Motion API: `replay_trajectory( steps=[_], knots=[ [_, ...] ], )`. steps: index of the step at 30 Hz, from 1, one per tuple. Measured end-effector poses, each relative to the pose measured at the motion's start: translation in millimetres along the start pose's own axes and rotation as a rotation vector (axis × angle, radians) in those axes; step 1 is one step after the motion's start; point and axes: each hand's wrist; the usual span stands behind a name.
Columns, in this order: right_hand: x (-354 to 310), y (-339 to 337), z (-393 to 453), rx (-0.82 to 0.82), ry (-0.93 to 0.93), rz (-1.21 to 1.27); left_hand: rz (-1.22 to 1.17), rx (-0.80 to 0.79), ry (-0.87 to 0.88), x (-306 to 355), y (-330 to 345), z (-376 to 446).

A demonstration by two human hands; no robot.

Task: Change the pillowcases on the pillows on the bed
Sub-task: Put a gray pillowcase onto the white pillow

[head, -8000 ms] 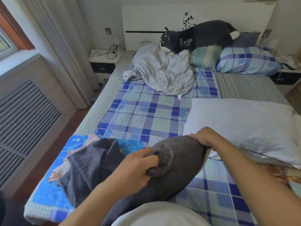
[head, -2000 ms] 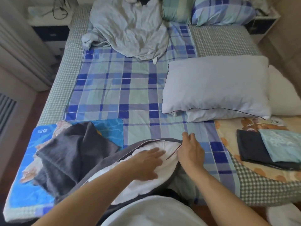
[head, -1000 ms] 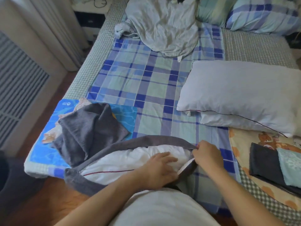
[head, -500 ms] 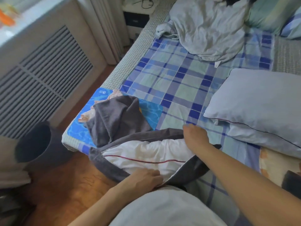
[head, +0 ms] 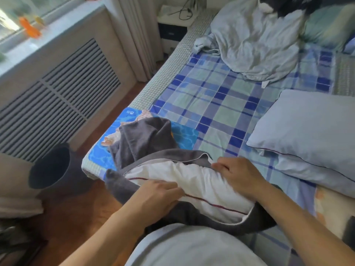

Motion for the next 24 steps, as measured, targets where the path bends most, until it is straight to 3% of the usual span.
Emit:
replay_trajectory(
  steps=[2, 4, 6, 8, 9, 11, 13, 16, 19, 22, 24],
  knots=[
    [-7.8, -21.0, -24.2, 0.129, -0.077, 0.035, 0.020, 0.159, 0.011, 2.7, 3.5, 5.3],
    [5.8, -29.2, -26.8, 0.252, -0.028, 0.044, 0.072, 0.140, -0.029, 5.4, 15.9, 19.9],
    [23.9, -23.0, -10.6, 0.157, 0.141, -0.029, -0.023, -0.145, -0.133, -0.9, 41.5, 46.5],
    [32.7, -15.5, -5.3, 0.265, 0.188, 0.093, -0.030, -0.400, -0.185, -7.3, 62.7, 60.2],
    [32.7, -18.8, -6.5, 0.384, 0.163, 0.190, -0.027, -0.402, -0.186, -10.4, 64.2, 62.9],
    [31.2, -23.1, -26.4, 0.483, 0.152, 0.278, -0.123, -0.196, -0.125, -16.9, 50.9, 63.7],
    [47.2, -17.1, -43.7, 0.409, 0.226, 0.126, -0.184, -0.014, 0.012, -14.1, 44.4, 62.4],
    [85.8, -18.0, -45.7, 0.146, 0.527, -0.201, -0.138, -0.164, 0.087, -3.0, 58.7, 71.2],
    [92.4, -13.5, -40.9, -0.116, 0.607, -0.414, -0.101, -0.258, 0.124, 1.9, 83.5, 65.8],
    [71.5, 3.5, -19.8, 0.024, 0.413, -0.373, -0.125, -0.126, 0.045, -9.0, 71.2, 66.5],
    [56.0, 8.9, 1.5, 0.160, 0.332, -0.224, -0.087, -0.137, 0.101, -15.9, 61.8, 65.9]
  ],
)
Point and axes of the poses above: each hand's wrist, its own z-axis towards the middle knuckle, its own y-axis out of the palm, x = y × z, and after that the axes turned 12 degrees about z, right-handed
